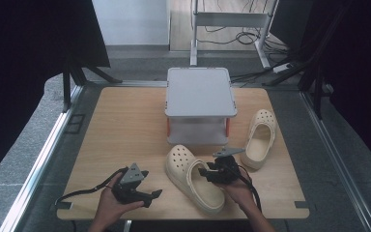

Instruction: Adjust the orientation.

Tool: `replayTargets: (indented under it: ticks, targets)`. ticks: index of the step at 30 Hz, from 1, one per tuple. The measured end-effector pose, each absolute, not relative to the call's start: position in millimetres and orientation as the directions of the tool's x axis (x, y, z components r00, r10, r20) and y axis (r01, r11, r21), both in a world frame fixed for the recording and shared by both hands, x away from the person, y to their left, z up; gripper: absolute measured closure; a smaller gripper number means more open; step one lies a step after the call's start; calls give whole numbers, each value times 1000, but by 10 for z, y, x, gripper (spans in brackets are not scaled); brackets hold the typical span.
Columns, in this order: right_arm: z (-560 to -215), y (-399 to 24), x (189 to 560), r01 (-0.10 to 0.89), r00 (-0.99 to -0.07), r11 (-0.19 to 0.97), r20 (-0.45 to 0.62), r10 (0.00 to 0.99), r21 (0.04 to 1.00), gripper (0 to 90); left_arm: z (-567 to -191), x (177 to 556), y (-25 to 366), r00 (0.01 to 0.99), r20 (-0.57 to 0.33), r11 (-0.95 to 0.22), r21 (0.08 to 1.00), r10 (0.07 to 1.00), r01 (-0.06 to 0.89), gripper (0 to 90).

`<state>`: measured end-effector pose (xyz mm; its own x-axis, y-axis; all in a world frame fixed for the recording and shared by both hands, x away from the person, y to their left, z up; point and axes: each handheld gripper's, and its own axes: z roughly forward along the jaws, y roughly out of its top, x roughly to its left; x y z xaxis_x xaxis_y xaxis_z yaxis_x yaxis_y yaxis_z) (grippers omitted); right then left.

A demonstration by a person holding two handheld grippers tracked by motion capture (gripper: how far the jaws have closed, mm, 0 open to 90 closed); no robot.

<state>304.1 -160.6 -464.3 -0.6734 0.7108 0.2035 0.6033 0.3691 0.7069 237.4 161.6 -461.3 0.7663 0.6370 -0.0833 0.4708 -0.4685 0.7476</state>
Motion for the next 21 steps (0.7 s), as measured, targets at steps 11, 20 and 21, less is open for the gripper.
replayTargets:
  ticks: [11, 20, 21]
  targets:
    - [-4507, -1943, 2987, 603, -663, 317, 240, 709, 732, 529, -4611, 2371, 1610, 760, -86, -464, 746, 644, 478, 183]
    - [-4553, -2245, 3110, 643, -579, 251, 244, 778, 724, 605, -4605, 2377, 1616, 760, -85, -463, 747, 645, 477, 183]
    - [-4587, -2270, 3150, 654, -567, 249, 246, 786, 714, 624, -4610, 2378, 1614, 759, -83, -466, 745, 646, 478, 183]
